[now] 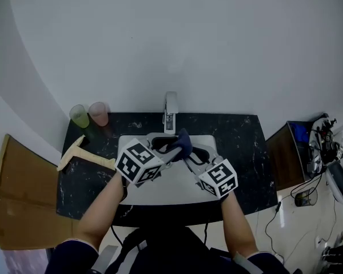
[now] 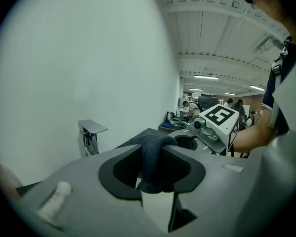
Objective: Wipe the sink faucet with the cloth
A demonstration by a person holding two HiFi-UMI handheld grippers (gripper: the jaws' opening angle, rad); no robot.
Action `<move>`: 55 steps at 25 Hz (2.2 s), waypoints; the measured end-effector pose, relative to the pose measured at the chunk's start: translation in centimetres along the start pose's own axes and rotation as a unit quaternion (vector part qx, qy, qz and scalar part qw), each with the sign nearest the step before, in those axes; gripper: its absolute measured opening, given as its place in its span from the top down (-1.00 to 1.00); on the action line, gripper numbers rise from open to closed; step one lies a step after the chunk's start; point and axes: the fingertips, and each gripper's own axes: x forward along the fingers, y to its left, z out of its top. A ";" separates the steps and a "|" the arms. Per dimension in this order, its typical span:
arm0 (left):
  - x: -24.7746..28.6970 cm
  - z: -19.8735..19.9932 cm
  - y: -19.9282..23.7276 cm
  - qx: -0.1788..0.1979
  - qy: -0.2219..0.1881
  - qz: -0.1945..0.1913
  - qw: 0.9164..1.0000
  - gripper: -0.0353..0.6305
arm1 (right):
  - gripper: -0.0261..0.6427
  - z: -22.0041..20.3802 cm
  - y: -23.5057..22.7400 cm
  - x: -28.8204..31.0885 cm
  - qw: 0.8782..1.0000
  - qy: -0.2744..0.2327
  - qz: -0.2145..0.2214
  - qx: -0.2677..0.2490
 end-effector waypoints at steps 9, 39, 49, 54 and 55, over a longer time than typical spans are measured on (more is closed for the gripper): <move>0.5 -3.0 3.2 -0.030 0.032 0.105 0.994 0.53 | 0.62 -4.1 -9.6 2.5 0.994 0.084 -0.068 -0.013; 0.2 -6.5 2.8 -0.096 0.052 0.142 0.984 0.53 | 0.63 1.7 -14.4 11.6 0.993 0.099 -0.065 0.015; -1.8 -4.4 3.6 -0.097 0.008 0.144 0.985 0.54 | 0.63 8.0 -12.4 6.9 0.996 0.002 -0.082 0.030; -2.6 -3.1 4.2 -0.085 -0.015 0.152 0.985 0.56 | 0.63 9.5 -9.8 3.9 0.994 -0.048 -0.085 0.049; -2.8 -2.8 4.2 -0.080 -0.019 0.155 0.985 0.58 | 0.63 9.6 -9.3 3.3 0.993 -0.055 -0.087 0.054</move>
